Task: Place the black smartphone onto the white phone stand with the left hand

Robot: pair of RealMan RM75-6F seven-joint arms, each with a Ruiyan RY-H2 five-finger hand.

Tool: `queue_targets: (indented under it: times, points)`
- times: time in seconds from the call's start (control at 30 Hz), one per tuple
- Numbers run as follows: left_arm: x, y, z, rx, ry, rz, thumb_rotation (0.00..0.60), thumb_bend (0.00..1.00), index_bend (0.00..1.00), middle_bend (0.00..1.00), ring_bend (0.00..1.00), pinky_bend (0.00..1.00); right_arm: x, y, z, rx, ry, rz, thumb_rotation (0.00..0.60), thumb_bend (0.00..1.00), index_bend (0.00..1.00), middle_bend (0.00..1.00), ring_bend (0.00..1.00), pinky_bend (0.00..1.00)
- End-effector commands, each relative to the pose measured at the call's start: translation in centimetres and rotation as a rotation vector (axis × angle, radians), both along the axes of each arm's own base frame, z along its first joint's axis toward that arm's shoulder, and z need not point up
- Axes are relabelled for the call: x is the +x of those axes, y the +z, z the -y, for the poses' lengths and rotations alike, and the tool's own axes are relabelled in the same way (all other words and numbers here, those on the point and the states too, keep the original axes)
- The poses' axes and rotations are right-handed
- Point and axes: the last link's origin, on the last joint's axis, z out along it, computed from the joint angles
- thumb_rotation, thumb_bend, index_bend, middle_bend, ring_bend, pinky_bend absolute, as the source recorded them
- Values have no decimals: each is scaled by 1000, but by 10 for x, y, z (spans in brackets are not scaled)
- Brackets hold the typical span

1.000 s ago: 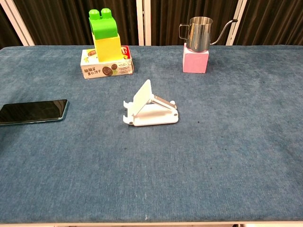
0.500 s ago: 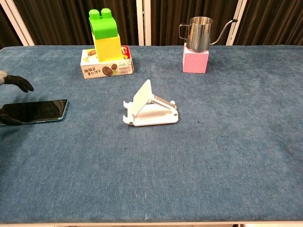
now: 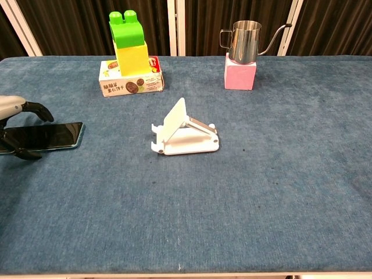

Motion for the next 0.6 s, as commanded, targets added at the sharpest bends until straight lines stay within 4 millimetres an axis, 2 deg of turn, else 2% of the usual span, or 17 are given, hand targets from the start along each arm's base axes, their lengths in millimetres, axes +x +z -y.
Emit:
queue_targets:
  times: [0.03,0.33,0.43,0.6]
  points:
    - [0,-4,-1,-8,-8,-18,600,82,239,173,64,0,0,0,0,0,-3,0,600,148,0,0,0,37]
    - [1,-7,-4,-21,-12,-10,600,146,371,179,65,0,-1,1,-2,-6,-12,7,600,149,0,0,0,37]
    - [0,-6,-5,-1,-9,31,600,153,417,224,91,0,-2,2,-4,-9,-14,11,600,149,0,0,0,37]
    - [-2,-3,-4,31,-9,145,600,166,427,276,134,0,-3,3,-6,-17,-18,16,600,149,0,0,0,38]
